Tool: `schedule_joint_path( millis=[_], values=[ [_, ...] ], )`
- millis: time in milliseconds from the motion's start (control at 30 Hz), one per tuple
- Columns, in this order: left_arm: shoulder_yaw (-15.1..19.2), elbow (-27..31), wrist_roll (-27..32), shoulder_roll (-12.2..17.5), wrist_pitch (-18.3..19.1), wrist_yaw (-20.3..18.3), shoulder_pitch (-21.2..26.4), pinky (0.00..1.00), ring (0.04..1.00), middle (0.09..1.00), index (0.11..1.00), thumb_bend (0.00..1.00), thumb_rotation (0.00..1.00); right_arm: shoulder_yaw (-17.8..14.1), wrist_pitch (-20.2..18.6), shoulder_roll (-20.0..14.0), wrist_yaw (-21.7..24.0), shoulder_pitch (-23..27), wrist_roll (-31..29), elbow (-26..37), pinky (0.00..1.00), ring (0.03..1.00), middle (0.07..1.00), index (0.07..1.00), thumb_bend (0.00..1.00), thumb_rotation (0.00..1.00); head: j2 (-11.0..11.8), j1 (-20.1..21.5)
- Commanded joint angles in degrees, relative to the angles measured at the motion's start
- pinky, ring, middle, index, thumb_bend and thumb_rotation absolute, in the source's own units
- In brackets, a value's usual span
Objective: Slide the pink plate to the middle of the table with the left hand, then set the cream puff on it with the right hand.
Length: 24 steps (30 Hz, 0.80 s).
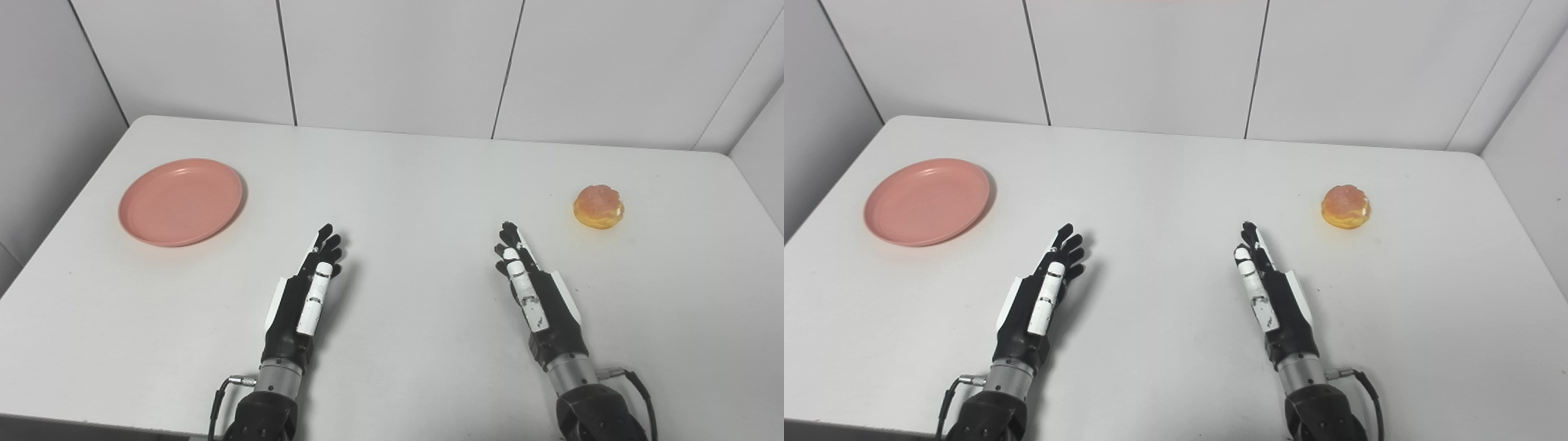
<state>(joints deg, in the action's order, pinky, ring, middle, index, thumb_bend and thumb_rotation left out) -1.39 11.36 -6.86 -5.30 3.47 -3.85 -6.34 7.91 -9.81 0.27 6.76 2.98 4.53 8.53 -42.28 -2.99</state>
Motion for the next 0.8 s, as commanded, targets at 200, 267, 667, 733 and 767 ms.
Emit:
schedule_joint_path(
  millis=[200,267,667,733,767],
  values=[
    [-0.39,2.0,-0.53,2.59,-0.31,-0.25,-1.23,0.93,0.94,0.957,0.946,0.47,1.0,0.08,0.38,0.16,-0.33,1.34,0.13,1.82,0.95,0.965,0.985,0.981,0.27,1.0,-0.11,-0.13],
    [-0.36,1.93,-0.39,2.53,-0.39,-0.26,-1.19,0.92,0.94,0.956,0.945,0.47,1.0,0.03,0.5,0.15,-0.29,1.34,0.15,1.72,0.95,0.965,0.986,0.981,0.27,1.0,-0.11,-0.14],
    [-0.3,1.79,-0.66,2.38,-0.28,0.03,-1.18,0.92,0.934,0.95,0.938,0.47,1.0,-0.22,0.43,0.24,-0.08,1.44,-0.44,1.62,0.96,0.971,0.991,0.987,0.26,1.0,-0.11,-0.19],
    [-0.34,1.77,-0.7,2.45,-0.44,0.01,-1.21,0.92,0.934,0.951,0.938,0.47,1.0,-0.24,0.56,0.29,-0.22,1.42,-0.33,1.56,0.95,0.968,0.988,0.984,0.25,1.0,-0.11,-0.19],
    [-0.38,1.82,-0.79,2.47,-0.41,0.0,-1.22,0.92,0.934,0.951,0.938,0.47,1.0,-0.22,0.68,0.24,-0.21,1.43,-0.27,1.48,0.95,0.967,0.987,0.983,0.25,1.0,-0.1,-0.19]
  ],
)
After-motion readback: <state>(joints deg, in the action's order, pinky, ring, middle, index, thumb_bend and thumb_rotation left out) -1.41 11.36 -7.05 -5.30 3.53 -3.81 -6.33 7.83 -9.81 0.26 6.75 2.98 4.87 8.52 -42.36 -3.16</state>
